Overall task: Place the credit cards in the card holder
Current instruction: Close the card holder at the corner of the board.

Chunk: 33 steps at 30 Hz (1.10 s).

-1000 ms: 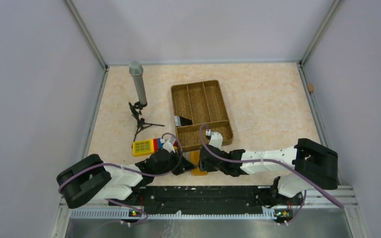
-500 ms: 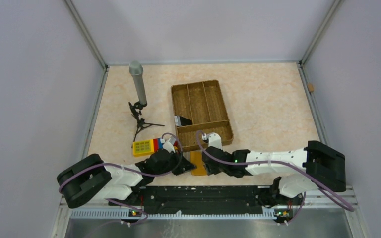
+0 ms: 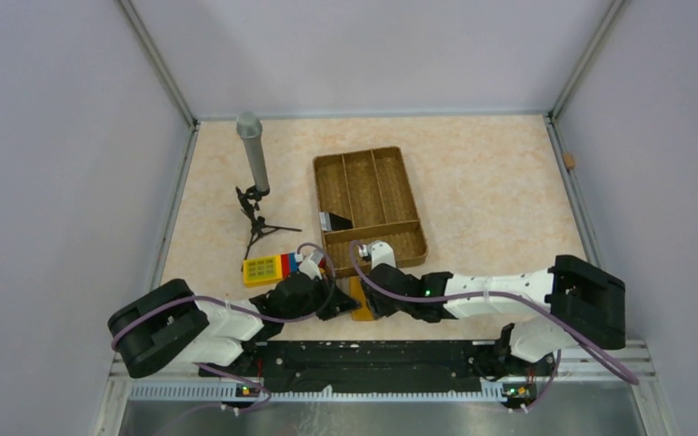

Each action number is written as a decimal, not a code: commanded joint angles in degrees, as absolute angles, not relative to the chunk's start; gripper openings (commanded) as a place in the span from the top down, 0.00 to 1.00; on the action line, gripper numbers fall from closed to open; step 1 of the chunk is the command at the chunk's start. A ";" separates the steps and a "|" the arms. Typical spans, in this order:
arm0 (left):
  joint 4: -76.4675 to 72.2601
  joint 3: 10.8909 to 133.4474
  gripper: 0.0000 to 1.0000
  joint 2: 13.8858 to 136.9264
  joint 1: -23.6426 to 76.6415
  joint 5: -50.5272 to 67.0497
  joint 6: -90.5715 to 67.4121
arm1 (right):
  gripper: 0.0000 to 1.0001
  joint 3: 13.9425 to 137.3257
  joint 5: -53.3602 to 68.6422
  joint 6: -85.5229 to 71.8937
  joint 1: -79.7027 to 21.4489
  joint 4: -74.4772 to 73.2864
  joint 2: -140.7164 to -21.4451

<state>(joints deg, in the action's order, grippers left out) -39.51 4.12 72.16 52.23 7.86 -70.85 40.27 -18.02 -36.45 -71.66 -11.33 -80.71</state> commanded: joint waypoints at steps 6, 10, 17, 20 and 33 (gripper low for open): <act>-30.74 3.35 1.00 75.04 52.29 3.86 -68.41 | 0.60 43.00 -15.20 -34.01 -69.76 -5.14 -84.26; -30.68 3.29 1.00 74.93 52.29 3.87 -68.46 | 0.62 42.72 -14.99 -34.66 -68.91 -5.41 -86.23; -29.62 3.50 1.00 74.70 52.29 3.68 -68.47 | 0.70 42.65 -16.47 -36.64 -68.63 -9.05 -88.62; -28.64 3.72 1.00 74.26 52.29 3.69 -68.30 | 0.78 42.54 -16.70 -37.65 -68.60 -10.14 -89.91; -14.29 5.56 0.62 63.76 52.29 -0.99 -66.06 | 0.90 41.12 -15.94 -40.13 -68.64 -12.86 -82.26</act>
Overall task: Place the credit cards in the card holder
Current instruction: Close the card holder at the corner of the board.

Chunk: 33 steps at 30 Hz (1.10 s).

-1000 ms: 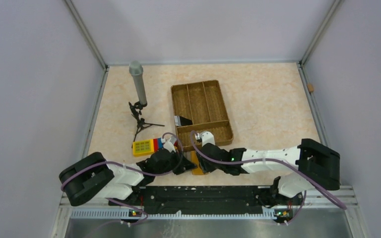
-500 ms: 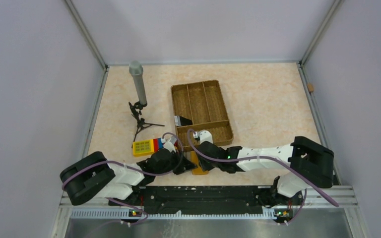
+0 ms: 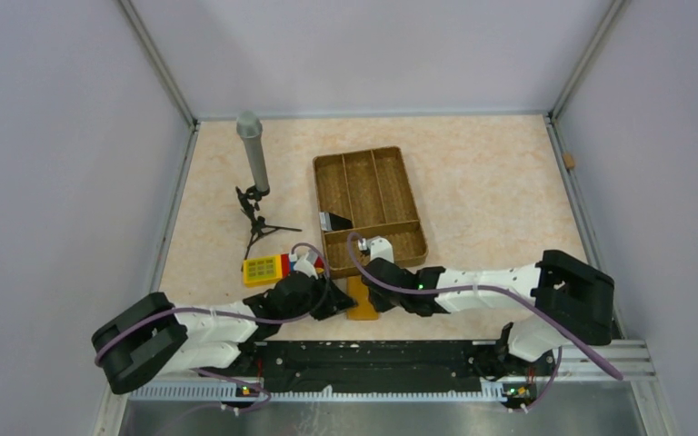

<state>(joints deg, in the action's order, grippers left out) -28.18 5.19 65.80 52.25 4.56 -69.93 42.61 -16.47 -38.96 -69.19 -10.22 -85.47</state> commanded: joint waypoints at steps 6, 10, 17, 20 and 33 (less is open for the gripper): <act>-14.73 7.87 0.60 66.74 52.29 -1.17 -64.10 | 0.89 40.69 -15.83 -40.70 -68.55 -12.66 -81.43; -16.19 8.67 0.63 69.88 52.30 -0.54 -63.58 | 0.89 40.96 -15.29 -41.05 -68.48 -11.93 -81.41; -17.86 10.06 0.68 73.83 52.51 -0.31 -62.93 | 0.83 41.52 -15.27 -42.36 -68.26 -11.84 -81.02; -18.24 10.20 0.68 74.56 52.64 1.52 -62.93 | 0.81 41.74 -15.64 -42.29 -68.20 -12.53 -80.88; -19.28 10.35 0.72 76.11 52.97 2.24 -63.11 | 0.81 41.91 -16.75 -43.18 -68.22 -14.62 -78.98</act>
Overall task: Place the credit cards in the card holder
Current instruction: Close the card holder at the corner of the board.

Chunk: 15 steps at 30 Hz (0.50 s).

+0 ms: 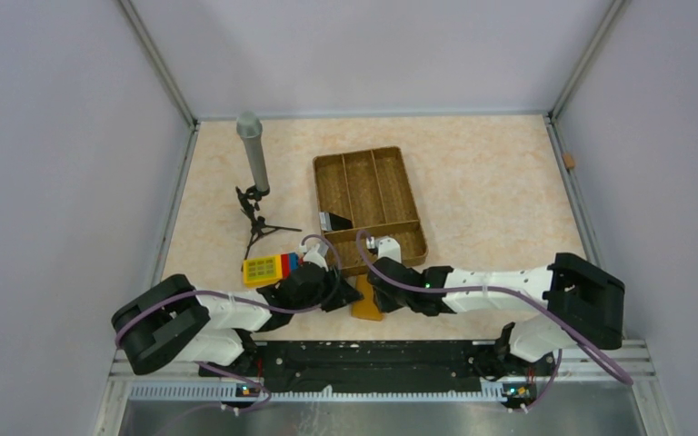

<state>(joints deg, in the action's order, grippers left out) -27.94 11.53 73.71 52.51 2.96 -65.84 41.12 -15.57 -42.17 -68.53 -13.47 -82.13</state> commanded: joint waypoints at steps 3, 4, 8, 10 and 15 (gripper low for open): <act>-19.43 10.33 0.73 76.29 53.00 2.32 -63.11 | 0.83 41.92 -17.33 -43.76 -68.20 -15.39 -77.76; -19.53 10.34 0.73 76.39 53.00 2.37 -63.14 | 0.83 41.80 -17.32 -43.80 -68.20 -15.39 -77.34; -20.15 10.45 0.75 76.87 53.09 2.76 -63.11 | 0.86 41.67 -17.76 -43.88 -68.08 -15.25 -77.01; -20.44 10.51 0.75 77.22 53.09 2.96 -63.02 | 0.91 41.64 -17.89 -43.82 -67.95 -14.80 -77.58; -20.83 10.64 0.77 77.81 53.25 3.34 -62.95 | 1.00 43.05 -18.22 -43.42 -67.81 -15.25 -80.35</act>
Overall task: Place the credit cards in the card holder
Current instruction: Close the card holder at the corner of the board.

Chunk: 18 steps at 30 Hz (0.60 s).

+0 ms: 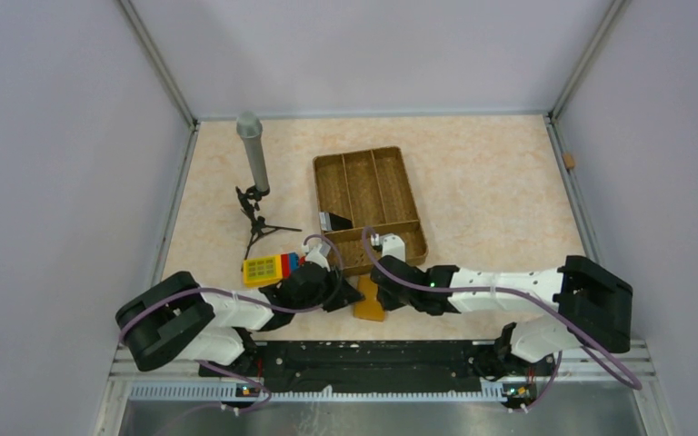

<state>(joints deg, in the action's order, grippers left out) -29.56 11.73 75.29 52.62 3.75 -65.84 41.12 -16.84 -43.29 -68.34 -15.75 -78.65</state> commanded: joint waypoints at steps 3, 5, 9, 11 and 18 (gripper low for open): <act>-20.96 10.81 0.77 78.02 53.34 3.47 -62.91 | 1.00 43.62 -18.45 -43.21 -67.77 -15.06 -81.05; -21.13 10.85 0.78 78.47 53.35 3.75 -62.93 | 1.00 43.84 -18.46 -43.16 -67.84 -15.04 -81.24; -21.77 11.26 0.78 79.89 53.44 4.49 -62.76 | 0.97 43.86 -18.18 -43.36 -67.79 -14.90 -81.54; -22.09 11.49 0.79 80.59 53.44 4.80 -62.70 | 0.96 43.86 -18.68 -43.62 -67.79 -15.16 -81.62; -22.41 11.79 0.84 81.30 53.53 5.14 -62.67 | 0.98 46.72 -22.04 -43.94 -67.85 -18.75 -84.35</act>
<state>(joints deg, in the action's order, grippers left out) -32.01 13.10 78.94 52.80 5.54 -65.82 42.59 -18.59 -43.35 -68.12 -16.97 -82.21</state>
